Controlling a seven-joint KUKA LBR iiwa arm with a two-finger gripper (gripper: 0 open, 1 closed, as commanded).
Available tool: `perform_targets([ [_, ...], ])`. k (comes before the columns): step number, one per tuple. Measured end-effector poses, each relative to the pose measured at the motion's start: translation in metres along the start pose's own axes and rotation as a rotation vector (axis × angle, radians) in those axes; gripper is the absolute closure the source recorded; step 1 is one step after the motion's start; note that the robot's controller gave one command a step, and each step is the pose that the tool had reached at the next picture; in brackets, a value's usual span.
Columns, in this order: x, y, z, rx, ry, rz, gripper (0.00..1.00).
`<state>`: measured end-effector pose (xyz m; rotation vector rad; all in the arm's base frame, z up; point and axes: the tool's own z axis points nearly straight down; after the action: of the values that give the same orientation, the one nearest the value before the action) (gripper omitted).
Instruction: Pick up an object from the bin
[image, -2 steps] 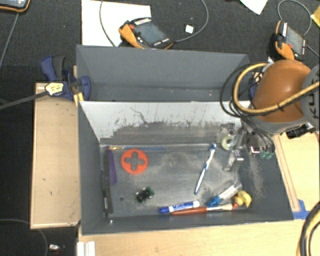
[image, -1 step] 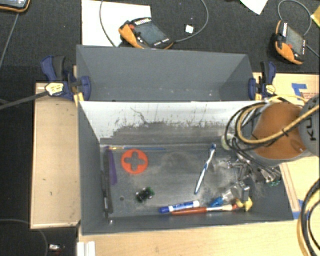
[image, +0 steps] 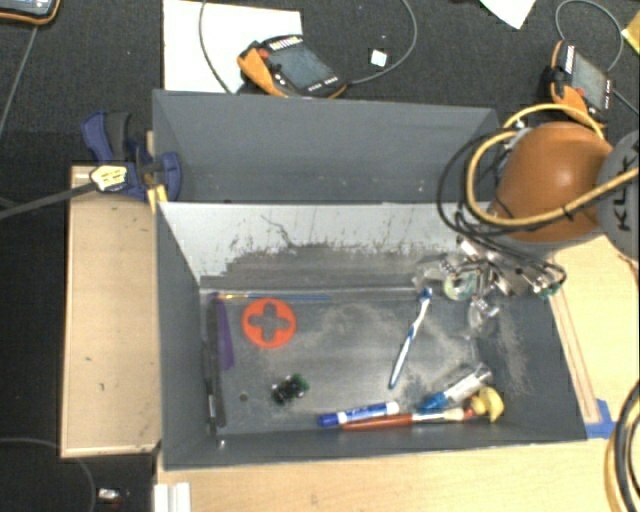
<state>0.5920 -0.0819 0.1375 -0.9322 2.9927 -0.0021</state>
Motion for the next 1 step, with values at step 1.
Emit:
perform_targets([
  [1, 0.0411, 0.0324, 0.0371, -0.009, 0.010, -0.174, 0.00],
])
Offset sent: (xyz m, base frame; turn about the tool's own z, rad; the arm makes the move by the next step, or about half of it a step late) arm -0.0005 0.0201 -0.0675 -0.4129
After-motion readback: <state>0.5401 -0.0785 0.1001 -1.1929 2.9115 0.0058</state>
